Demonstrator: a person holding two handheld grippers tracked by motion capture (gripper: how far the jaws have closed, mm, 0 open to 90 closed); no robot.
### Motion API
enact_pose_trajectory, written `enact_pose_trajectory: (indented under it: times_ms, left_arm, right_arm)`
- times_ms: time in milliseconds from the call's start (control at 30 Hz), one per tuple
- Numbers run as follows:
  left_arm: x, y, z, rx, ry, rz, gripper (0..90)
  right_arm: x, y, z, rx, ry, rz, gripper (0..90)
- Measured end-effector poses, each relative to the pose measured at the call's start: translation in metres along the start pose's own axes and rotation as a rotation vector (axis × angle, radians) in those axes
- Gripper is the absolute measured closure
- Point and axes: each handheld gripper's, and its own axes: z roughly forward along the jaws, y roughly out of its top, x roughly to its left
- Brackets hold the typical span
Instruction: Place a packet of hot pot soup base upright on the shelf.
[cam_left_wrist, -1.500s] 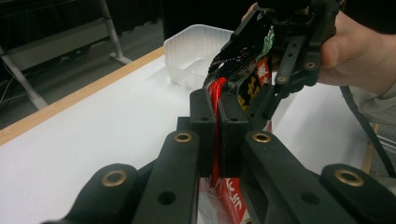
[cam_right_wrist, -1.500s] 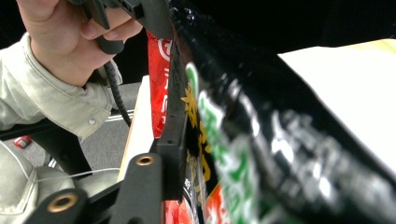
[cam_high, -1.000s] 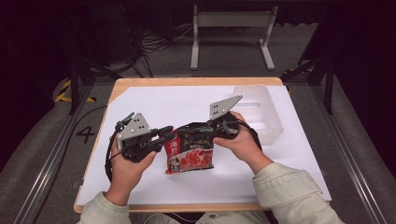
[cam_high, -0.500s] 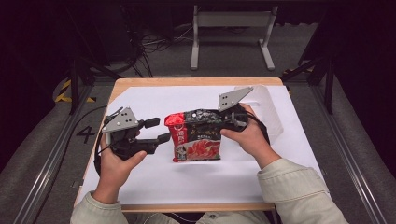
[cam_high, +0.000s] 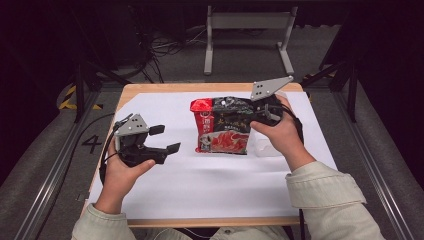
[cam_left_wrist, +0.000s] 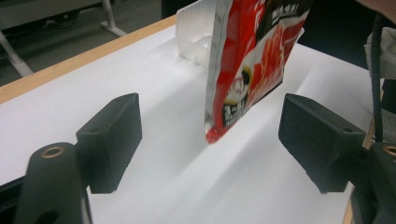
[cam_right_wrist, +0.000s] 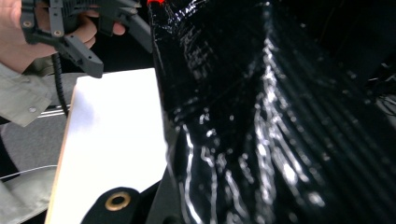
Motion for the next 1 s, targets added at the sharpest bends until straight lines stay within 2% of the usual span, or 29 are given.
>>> enact_pose_trajectory:
  times_ms: [367,500,533,600,1000]
  left_arm:
    - [0.009,-0.005,0.0,0.007,0.01,-0.04,19.3]
    - [0.011,-0.006,0.0,0.014,0.009,-0.035,18.7]
    - [0.01,-0.006,0.0,0.021,0.01,-0.046,18.6]
    - [0.012,-0.006,0.0,0.018,0.014,-0.034,18.3]
    - [0.017,-0.01,0.001,0.012,0.019,-0.046,13.9]
  right_arm:
    - [-0.016,0.005,-0.026,-0.017,-0.091,0.014,83.4]
    - [-0.02,0.005,-0.032,-0.023,-0.113,0.023,83.4]
    - [-0.022,0.005,-0.034,-0.023,-0.12,0.024,83.4]
    - [-0.023,0.004,-0.036,-0.021,-0.126,0.027,83.4]
    - [-0.036,0.004,-0.06,-0.023,-0.197,0.04,83.4]
